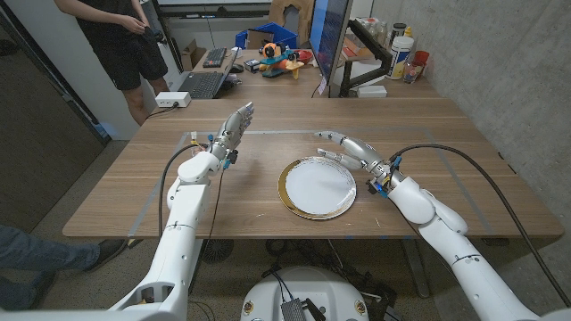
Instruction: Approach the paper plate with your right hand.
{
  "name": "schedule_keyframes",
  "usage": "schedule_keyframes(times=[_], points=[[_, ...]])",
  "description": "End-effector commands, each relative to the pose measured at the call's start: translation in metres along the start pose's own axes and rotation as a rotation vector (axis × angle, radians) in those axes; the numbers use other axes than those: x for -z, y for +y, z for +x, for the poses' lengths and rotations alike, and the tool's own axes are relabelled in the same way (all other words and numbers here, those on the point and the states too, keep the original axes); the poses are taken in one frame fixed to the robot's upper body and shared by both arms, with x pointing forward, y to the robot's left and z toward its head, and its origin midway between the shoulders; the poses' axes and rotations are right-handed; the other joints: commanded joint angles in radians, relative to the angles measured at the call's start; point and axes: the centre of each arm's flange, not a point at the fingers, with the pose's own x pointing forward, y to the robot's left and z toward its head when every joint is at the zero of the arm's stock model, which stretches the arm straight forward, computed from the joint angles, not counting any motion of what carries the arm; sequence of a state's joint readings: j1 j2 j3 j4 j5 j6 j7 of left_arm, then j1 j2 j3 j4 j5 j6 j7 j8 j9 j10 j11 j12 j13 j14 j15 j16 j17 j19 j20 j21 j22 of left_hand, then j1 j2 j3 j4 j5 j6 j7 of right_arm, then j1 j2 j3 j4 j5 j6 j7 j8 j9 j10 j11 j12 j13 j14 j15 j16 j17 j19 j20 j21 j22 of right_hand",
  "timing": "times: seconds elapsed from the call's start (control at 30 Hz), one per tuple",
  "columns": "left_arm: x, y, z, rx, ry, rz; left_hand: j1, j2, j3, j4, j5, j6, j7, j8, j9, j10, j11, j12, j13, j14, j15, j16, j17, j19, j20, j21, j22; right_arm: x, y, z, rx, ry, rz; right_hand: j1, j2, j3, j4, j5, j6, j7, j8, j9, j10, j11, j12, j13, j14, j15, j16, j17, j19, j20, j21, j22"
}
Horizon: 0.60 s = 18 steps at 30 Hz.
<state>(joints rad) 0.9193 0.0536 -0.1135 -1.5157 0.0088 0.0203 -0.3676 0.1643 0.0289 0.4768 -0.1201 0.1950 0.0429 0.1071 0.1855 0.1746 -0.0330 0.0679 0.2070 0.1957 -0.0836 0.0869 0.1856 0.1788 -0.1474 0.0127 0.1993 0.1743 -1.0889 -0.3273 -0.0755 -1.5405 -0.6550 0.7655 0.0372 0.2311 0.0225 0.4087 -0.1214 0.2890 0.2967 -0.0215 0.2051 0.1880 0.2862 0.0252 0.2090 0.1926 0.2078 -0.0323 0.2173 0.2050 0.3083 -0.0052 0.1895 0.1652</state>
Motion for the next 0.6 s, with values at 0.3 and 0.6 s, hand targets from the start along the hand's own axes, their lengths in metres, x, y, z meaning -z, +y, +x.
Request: schedule_keyframes(times=[0.3, 0.6], points=[[-0.0020, -0.0044, -0.0004, 0.007, -0.006, 0.003, 0.003, 0.007, 0.000, -0.006, -0.004, 0.002, 0.002, 0.002, 0.005, -0.002, 0.001, 0.004, 0.002, -0.009, 0.001, 0.001, 0.002, -0.006, 0.008, -0.002, 0.004, -0.0052, 0.0044, -0.0022, -0.029, -0.002, -0.088, 0.004, -0.007, 0.005, -0.006, 0.013, 0.003, -0.013, 0.001, 0.006, 0.008, -0.002, 0.002, 0.005, 0.007, -0.004, 0.002, 0.000, 0.010, -0.003, 0.004, 0.003], [0.0004, -0.0038, -0.0021, 0.008, 0.000, 0.003, 0.003, 0.008, -0.001, -0.006, -0.004, 0.003, 0.002, 0.002, 0.005, -0.003, 0.000, 0.004, 0.002, -0.010, 0.001, 0.001, 0.002, -0.006, 0.009, -0.002, 0.004, -0.0073, 0.0067, -0.0020, -0.042, 0.003, -0.115, 0.003, -0.008, 0.005, -0.007, 0.016, 0.006, -0.016, 0.002, 0.006, 0.009, -0.004, 0.001, 0.006, 0.007, -0.004, 0.001, 0.000, 0.011, -0.003, 0.003, 0.003]])
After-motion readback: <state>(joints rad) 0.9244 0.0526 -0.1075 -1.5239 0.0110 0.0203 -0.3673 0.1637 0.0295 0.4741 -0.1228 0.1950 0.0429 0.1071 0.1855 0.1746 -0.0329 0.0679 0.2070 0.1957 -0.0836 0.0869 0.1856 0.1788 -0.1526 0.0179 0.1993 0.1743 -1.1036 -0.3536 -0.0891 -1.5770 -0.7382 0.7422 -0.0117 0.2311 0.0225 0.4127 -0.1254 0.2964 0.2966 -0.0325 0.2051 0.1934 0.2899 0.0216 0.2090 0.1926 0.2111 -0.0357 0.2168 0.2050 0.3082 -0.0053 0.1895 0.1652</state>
